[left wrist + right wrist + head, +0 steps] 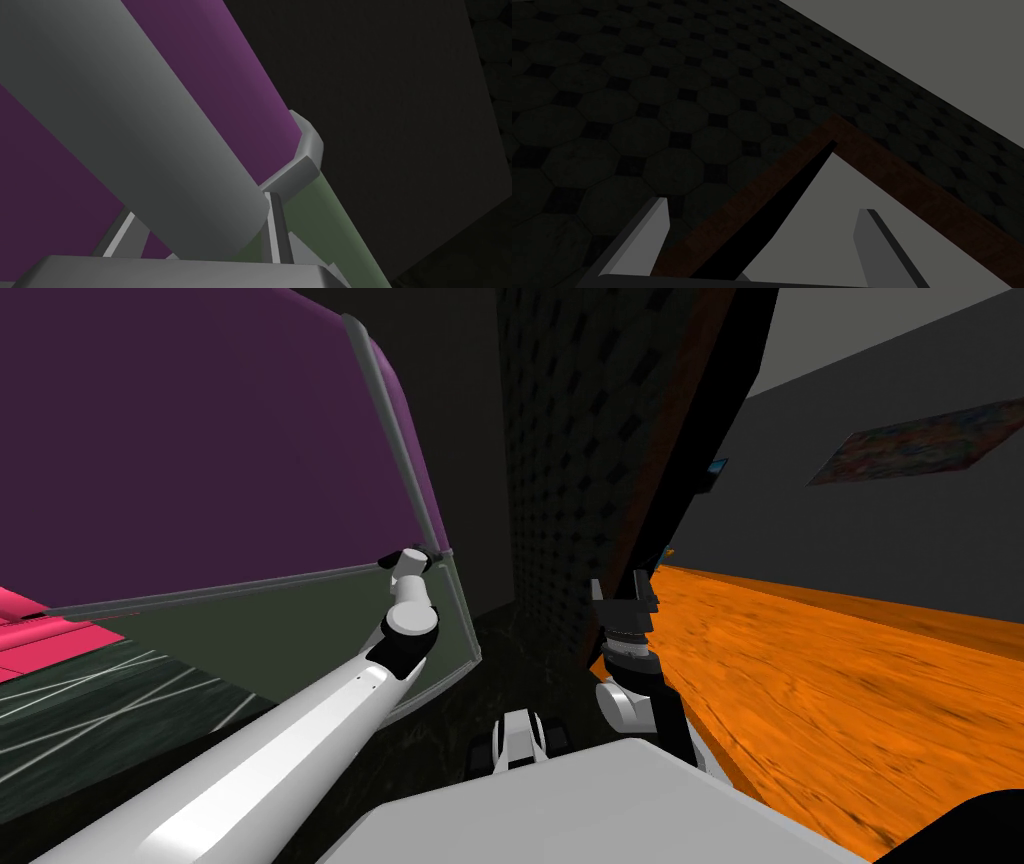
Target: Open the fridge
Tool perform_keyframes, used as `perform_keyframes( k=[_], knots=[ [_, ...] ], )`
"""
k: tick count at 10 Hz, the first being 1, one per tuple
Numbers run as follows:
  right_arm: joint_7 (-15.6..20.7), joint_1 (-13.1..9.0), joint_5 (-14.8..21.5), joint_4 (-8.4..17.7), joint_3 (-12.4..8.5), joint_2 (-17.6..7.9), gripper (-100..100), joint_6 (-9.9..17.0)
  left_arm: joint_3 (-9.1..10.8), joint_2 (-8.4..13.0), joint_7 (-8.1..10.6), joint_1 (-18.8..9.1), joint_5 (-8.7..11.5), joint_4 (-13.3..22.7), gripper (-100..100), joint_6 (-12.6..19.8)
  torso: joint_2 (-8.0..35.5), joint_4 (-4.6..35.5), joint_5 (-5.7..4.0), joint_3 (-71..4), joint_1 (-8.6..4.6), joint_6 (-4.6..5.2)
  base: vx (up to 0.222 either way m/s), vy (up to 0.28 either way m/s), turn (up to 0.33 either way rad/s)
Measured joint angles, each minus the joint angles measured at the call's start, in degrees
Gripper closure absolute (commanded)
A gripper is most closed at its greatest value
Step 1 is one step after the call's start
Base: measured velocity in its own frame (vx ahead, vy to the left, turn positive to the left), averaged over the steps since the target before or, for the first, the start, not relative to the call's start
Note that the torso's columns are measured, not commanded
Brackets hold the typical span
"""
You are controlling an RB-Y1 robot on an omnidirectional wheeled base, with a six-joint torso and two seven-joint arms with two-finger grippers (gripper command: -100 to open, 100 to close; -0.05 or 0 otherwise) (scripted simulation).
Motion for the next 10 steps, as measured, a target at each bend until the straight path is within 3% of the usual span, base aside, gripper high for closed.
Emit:
perform_keyframes(
  k=[3, 6, 7, 10],
  knots=[
    [0.0, -0.01, 0.0, 0.01, 0.0, 0.0, 0, 0.01, -0.81, -2.24, -0.59, -0.43, 1.18, -0.67, 100, 1.88, -0.21, 0.17, -0.05, -0.09, -0.08, -0.3, -0.273, 0.166, -0.07],
    [0.0, -0.01, 0.0, 0.01, 0.0, 0.0, 0, 0.0, -1.9, -3.06, -1.63, -1.41, 3.27, 2.12, 100, 1.48, -0.23, 0.15, -0.07, -0.1, -0.16, -0.32, -0.271, 0.135, -0.054],
    [0.0, -0.02, 0.0, 0.01, 0.0, 0.0, 0, 0.01, -2.45, -4.7, -2.2, -0.87, 4.38, -0.14, 100, 2.7, -0.11, 0.11, -0.01, -0.02, 0.0, -0.24, -0.234, 0.129, -0.054],
    [0.0, -0.01, 0.0, 0.01, 0.0, 0.0, 0, 0.01, -3.3, -5.4, -2.92, -2.29, 5.76, 2.64, 100, 2.58, -0.05, 0.15, -0.06, 0.0, -0.12, -0.17, -0.256, 0.147, -0.051]
  ],
)
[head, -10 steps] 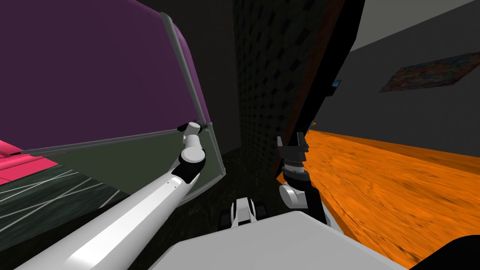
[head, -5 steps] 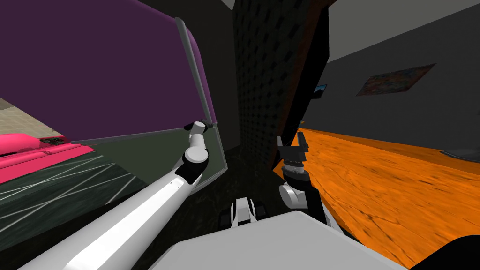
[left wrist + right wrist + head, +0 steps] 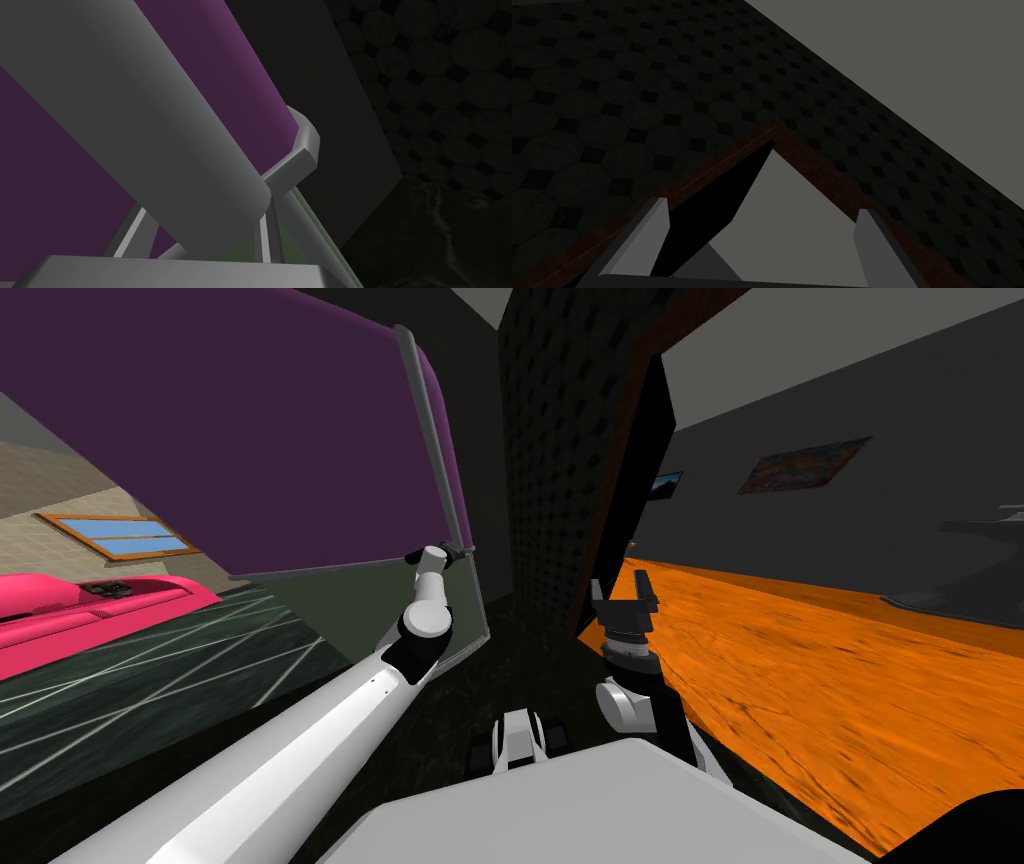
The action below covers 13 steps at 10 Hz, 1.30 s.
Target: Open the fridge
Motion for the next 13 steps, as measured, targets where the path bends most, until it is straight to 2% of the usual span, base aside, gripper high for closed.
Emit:
perform_keyframes(
  k=[2, 3, 4, 5, 8, 9, 10, 13],
  knots=[
    [0.0, 0.0, 0.0, 0.0, 0.0, 0.0, 0, 0.0, -0.66, -0.87, -0.79, -0.21, 1.41, 0.9, 100, 0.02, -0.13, -0.01, -0.01, -0.08, 0.0, -0.04, -0.284, 0.185, -0.061],
    [0.0, 0.0, 0.0, 0.0, 0.0, 0.0, 0, 0.0, -1.06, -2.22, -1.11, -0.06, 2.01, -0.68, 100, 1.0, 0.01, -0.02, 0.02, 0.01, 0.07, 0.01, -0.152, 0.098, -0.056],
    [0.0, 0.02, 0.0, 0.0, 0.01, 0.01, 0, 0.0, -1.1, -2.62, -1.18, 0.2, 2.03, -0.71, 100, 1.51, -0.43, 0.05, -0.04, -0.23, -0.19, -0.21, -0.155, 0.133, -0.226],
    [0.0, 0.01, 0.0, -0.01, 0.0, 0.0, 0, 0.0, -2.57, -1.96, 0.06, 0.71, 2.41, -0.46, 100, 1.11, -0.3, 0.0, -0.05, -0.2, -0.05, 0.02, -0.167, 0.168, -0.136],
    [0.0, 0.02, 0.0, 0.0, 0.0, 0.0, 0, 0.0, -7.53, -1.01, 4.67, 1.49, 3.13, 0.24, 100, 0.33, 0.0, 0.12, 0.06, 0.02, 0.12, -0.22, -0.152, 0.159, -0.124],
    [0.0, 0.03, 0.0, -0.01, 0.0, 0.01, 0, -0.01, -8.75, -0.93, 5.3, 1.63, 3.47, 0.8, 100, 0.23, -0.15, 0.17, 0.02, -0.06, -0.03, -0.37, -0.157, 0.155, -0.17],
    [0.0, 0.02, 0.0, -0.01, 0.0, 0.0, 0, 0.0, -10.42, 0.06, 6.55, 1.77, 4.08, 1.72, 100, -0.49, 0.07, 0.17, 0.09, 0.04, 0.3, -0.24, -0.16, 0.158, -0.129],
    [0.0, 0.02, 0.0, 0.0, 0.0, 0.0, 0, 0.0, -15.57, 1.17, 11.32, 2.49, 4.62, 2.31, 100, -1.32, 0.2, 0.3, 0.13, 0.15, 0.32, -0.38, -0.146, 0.141, -0.122]
  ],
)
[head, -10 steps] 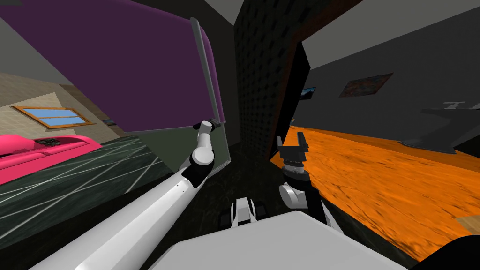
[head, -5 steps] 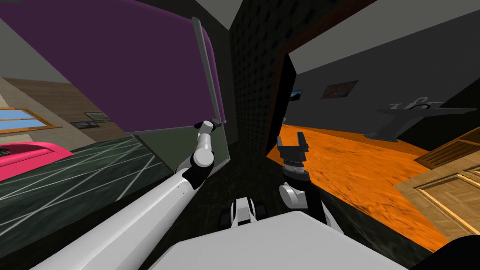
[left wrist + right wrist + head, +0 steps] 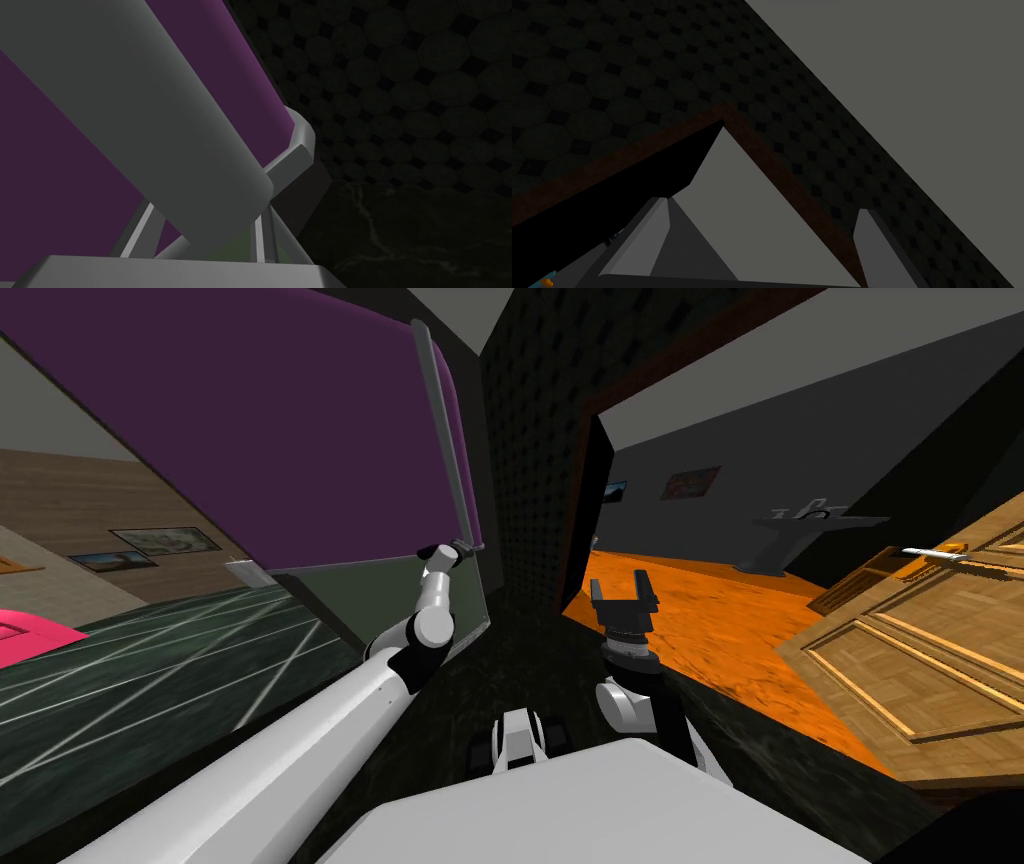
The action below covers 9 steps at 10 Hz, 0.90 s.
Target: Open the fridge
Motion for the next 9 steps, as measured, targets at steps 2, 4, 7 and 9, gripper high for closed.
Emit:
perform_keyframes(
  k=[2, 4, 7, 9],
  knots=[
    [0.0, 0.0, 0.0, 0.0, 0.01, 0.0, 0, 0.0, -2.96, 1.0, 2.14, 0.34, 0.85, 0.84, 100, -0.59, 0.05, 0.0, -0.03, 0.02, -0.06, 0.08, -0.176, 0.104, -0.15],
    [0.0, -0.01, 0.0, 0.0, 0.0, 0.0, 0, 0.0, -6.45, 1.71, 5.02, 1.25, 1.48, 0.83, 100, -1.42, 0.06, -0.02, -0.06, 0.04, -0.06, 0.2, -0.198, 0.154, -0.161],
    [0.0, 0.0, 0.0, 0.0, 0.0, 0.0, 0, 0.0, -11.34, 2.73, 8.5, 2.08, 2.57, 1.39, 100, -2.06, -0.06, -0.03, -0.05, -0.05, -0.04, 0.15, -0.142, 0.128, -0.108],
    [0.0, -0.01, 0.0, 0.0, 0.0, 0.0, 0, 0.0, -14.81, 3.54, 11.83, 2.74, 2.82, 0.94, 100, -2.34, 0.14, -0.07, -0.03, 0.07, -0.06, 0.15, -0.231, 0.147, -0.159]
  ],
)
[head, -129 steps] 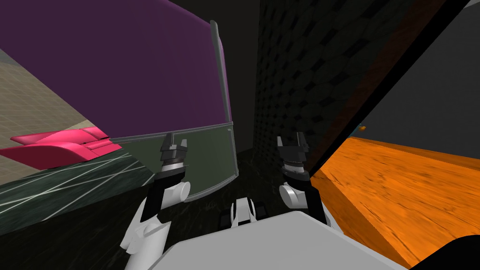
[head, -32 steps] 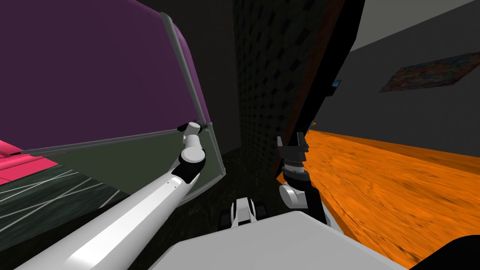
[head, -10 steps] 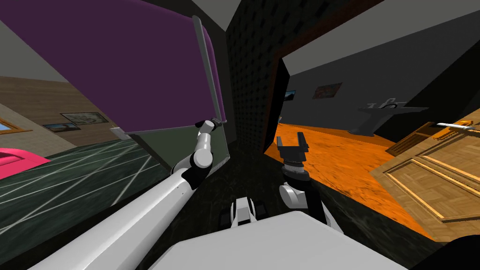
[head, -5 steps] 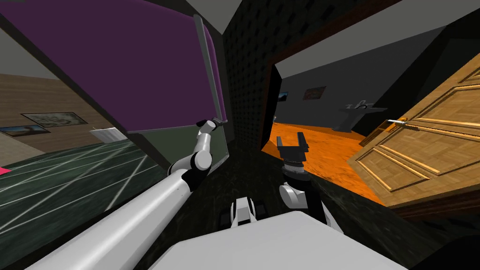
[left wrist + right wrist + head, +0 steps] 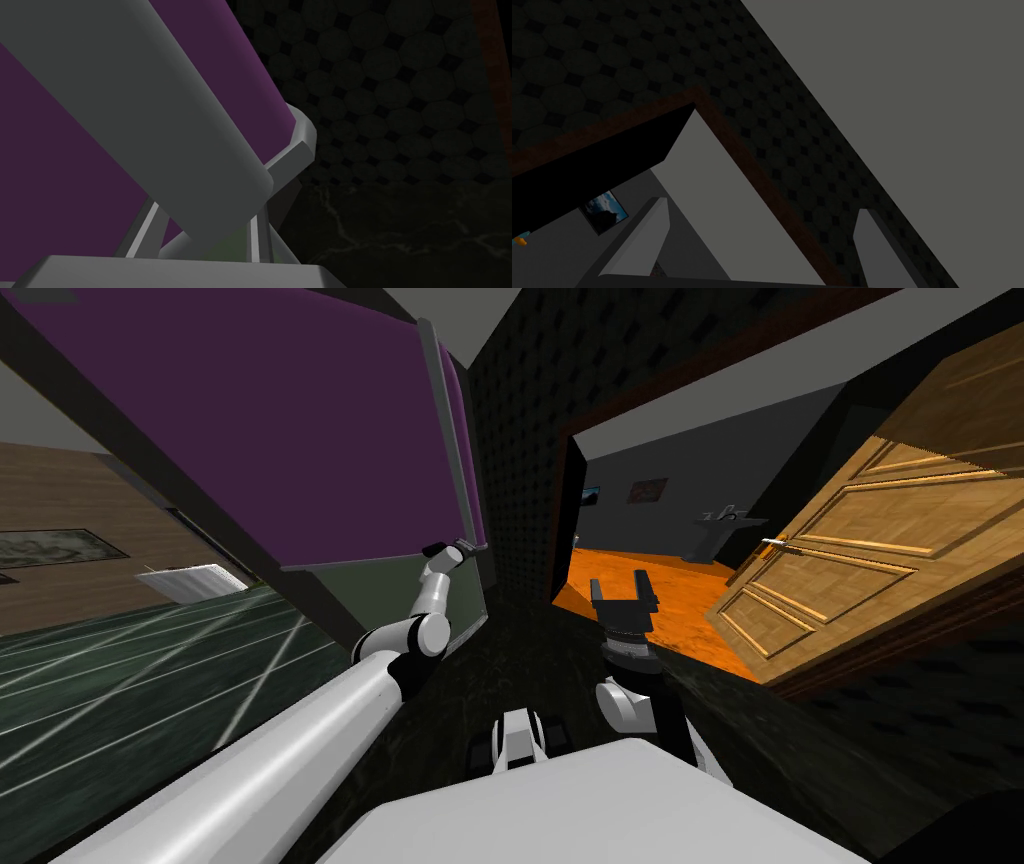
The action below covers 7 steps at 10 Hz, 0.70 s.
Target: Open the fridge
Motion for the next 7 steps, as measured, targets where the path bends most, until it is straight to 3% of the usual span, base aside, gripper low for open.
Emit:
perform_keyframes(
  k=[2, 4, 7],
  knots=[
    [0.0, 0.03, 0.0, 0.0, 0.0, 0.01, 0, 0.0, -2.93, 0.25, 2.49, 0.48, 0.12, 0.52, 100, -0.41, -0.46, 0.07, -0.12, -0.25, -0.35, -0.06, -0.126, 0.073, -0.09],
    [0.0, 0.02, 0.0, 0.0, 0.0, 0.0, 0, 0.0, -6.46, 2.09, 4.87, 0.3, 1.73, 2.3, 100, -1.89, -0.26, -0.06, -0.12, -0.15, -0.28, 0.2, -0.184, 0.113, -0.156],
    [0.0, 0.02, 0.0, 0.0, 0.0, 0.01, 0, 0.0, -10.97, 2.74, 9.15, 1.67, 1.62, 1.08, 100, -1.91, -0.5, -0.15, -0.2, -0.3, -0.54, 0.23, -0.134, 0.081, -0.043]
  ],
)
